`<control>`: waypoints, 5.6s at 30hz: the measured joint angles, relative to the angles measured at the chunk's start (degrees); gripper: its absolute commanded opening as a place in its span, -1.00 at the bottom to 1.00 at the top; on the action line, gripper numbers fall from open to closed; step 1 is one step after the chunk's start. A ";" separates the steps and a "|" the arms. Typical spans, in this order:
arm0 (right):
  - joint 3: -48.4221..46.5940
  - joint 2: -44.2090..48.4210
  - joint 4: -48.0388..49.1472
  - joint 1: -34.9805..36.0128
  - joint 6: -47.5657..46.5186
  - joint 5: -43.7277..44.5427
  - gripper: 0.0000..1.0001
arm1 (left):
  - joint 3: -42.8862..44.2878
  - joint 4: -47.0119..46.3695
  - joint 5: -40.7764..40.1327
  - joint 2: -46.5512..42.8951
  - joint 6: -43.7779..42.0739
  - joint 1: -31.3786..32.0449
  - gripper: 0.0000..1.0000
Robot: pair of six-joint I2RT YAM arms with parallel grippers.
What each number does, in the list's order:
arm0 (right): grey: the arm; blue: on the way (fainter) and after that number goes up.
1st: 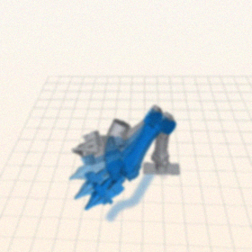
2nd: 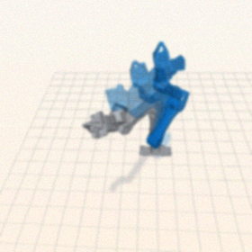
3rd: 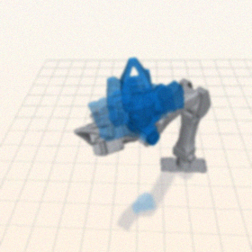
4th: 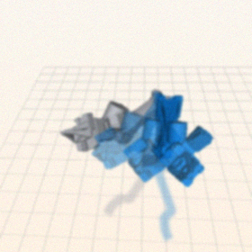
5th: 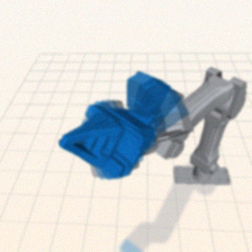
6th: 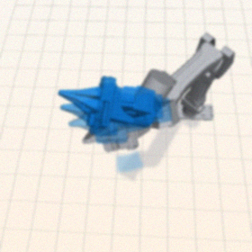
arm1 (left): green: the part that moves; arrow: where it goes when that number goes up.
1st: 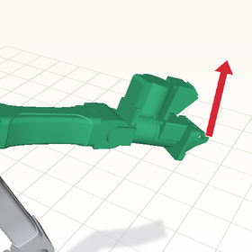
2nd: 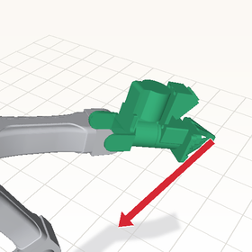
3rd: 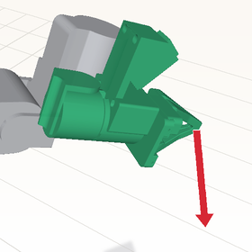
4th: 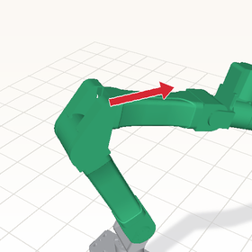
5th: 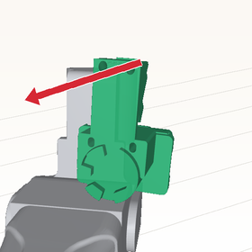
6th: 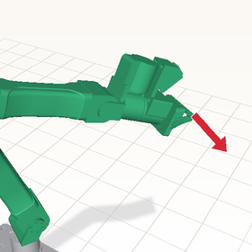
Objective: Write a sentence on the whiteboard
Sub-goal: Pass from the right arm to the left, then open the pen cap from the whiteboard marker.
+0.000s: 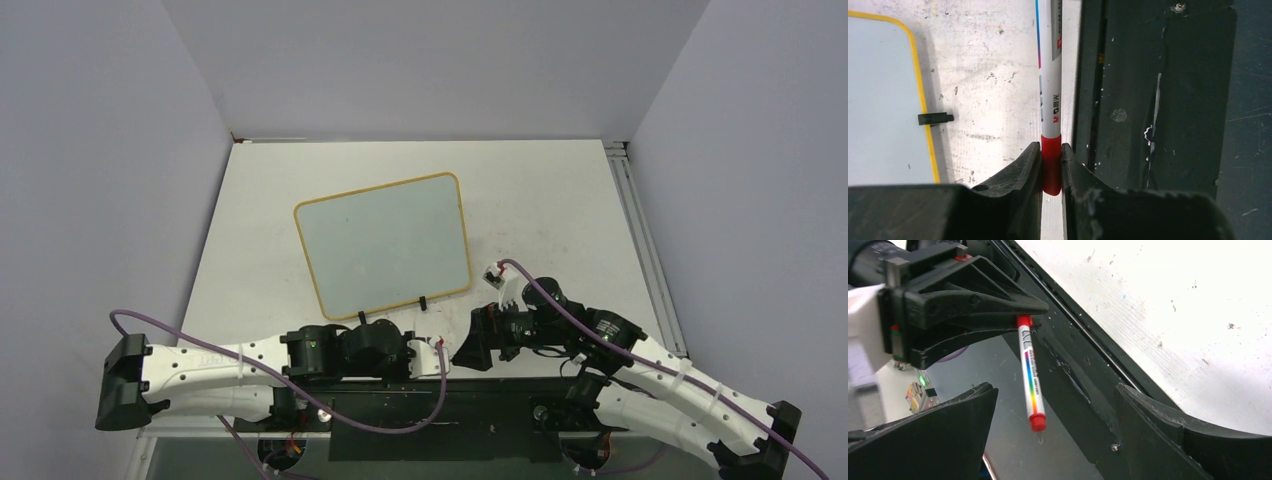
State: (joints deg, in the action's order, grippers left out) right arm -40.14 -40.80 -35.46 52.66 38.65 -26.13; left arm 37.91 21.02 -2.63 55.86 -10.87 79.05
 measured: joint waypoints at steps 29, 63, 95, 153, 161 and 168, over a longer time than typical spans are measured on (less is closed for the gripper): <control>7.37 -3.21 13.68 5.25 6.49 -0.90 -0.02 | 1.49 1.66 8.72 3.15 1.22 -3.91 -1.00; 9.01 -4.00 17.46 6.69 7.98 -0.83 -0.57 | 2.32 1.95 10.71 4.17 1.70 -5.29 -1.00; -5.29 -1.77 -1.18 7.06 -2.27 5.64 -0.89 | 4.00 -6.27 9.84 3.72 1.40 -5.40 -1.00; -25.00 -6.40 -19.15 7.06 -8.68 10.27 -0.89 | 5.01 -17.22 7.85 1.90 -0.24 -5.11 -1.00; -29.66 -4.26 -23.02 7.06 -9.49 9.84 -0.89 | 2.03 -6.49 1.90 3.02 -0.26 -6.32 -1.00; -31.87 -2.69 -24.72 7.06 -9.68 9.64 -0.89 | 0.90 -0.37 -0.96 3.58 -0.26 -6.45 -1.00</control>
State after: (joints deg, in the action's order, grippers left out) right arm -72.01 -43.48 -60.18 59.72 28.97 -16.49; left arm 38.81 20.64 -3.60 59.44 -11.14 72.60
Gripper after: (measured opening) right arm 0.158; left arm 0.135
